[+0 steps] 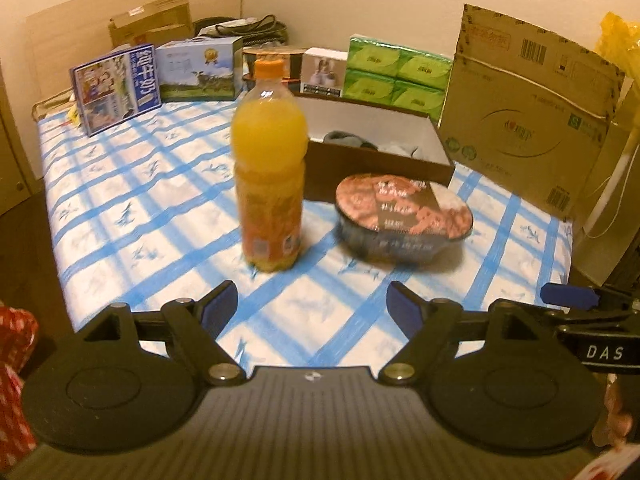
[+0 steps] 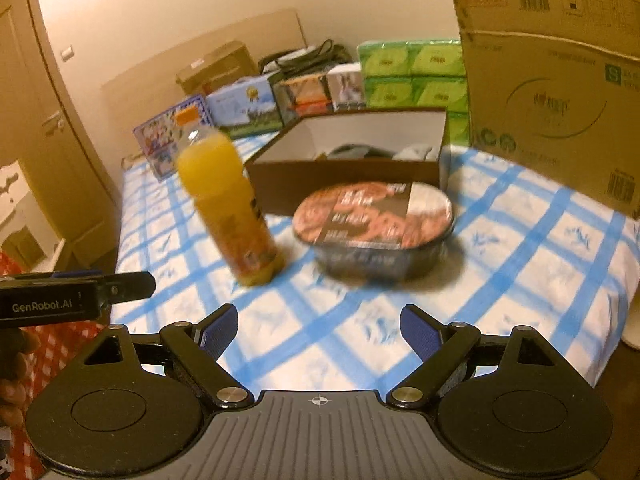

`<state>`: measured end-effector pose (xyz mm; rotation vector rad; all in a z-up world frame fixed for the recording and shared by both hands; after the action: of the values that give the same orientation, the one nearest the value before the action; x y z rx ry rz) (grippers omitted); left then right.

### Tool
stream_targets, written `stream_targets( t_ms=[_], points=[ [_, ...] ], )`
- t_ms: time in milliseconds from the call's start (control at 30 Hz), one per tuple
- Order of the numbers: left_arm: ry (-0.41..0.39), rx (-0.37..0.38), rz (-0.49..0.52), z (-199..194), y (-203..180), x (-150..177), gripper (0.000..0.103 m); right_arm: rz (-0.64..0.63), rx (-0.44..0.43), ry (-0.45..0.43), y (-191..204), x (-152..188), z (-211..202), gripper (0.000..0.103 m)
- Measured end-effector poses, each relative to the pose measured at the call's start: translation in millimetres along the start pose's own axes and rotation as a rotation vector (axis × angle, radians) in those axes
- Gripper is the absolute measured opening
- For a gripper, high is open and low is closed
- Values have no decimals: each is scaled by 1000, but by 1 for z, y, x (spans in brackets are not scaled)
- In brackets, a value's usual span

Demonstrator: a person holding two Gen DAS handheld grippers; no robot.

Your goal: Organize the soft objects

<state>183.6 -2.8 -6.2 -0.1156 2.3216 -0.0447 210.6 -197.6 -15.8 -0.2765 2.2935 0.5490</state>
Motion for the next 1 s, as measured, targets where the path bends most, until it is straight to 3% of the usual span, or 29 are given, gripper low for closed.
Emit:
stream_targets(
  t_ms=[400, 1000],
  points=[
    [3, -9, 65, -42, -3, 47, 85, -13, 34, 18, 30, 51, -32, 88],
    [83, -33, 46, -59, 6, 83, 85, -5, 47, 79, 38, 78, -54, 88]
  ],
)
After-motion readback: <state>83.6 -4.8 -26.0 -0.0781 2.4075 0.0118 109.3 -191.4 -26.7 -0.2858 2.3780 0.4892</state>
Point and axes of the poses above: each gripper's, at about its wrist camera, not at the fingertips, and z roughly the way its jaws point, y to its left, x to its underside, the point moved 6 cm from there along z, roughly the way its jaws point, and after that the axes turned 1 degree about y, right-handed, at the moved point
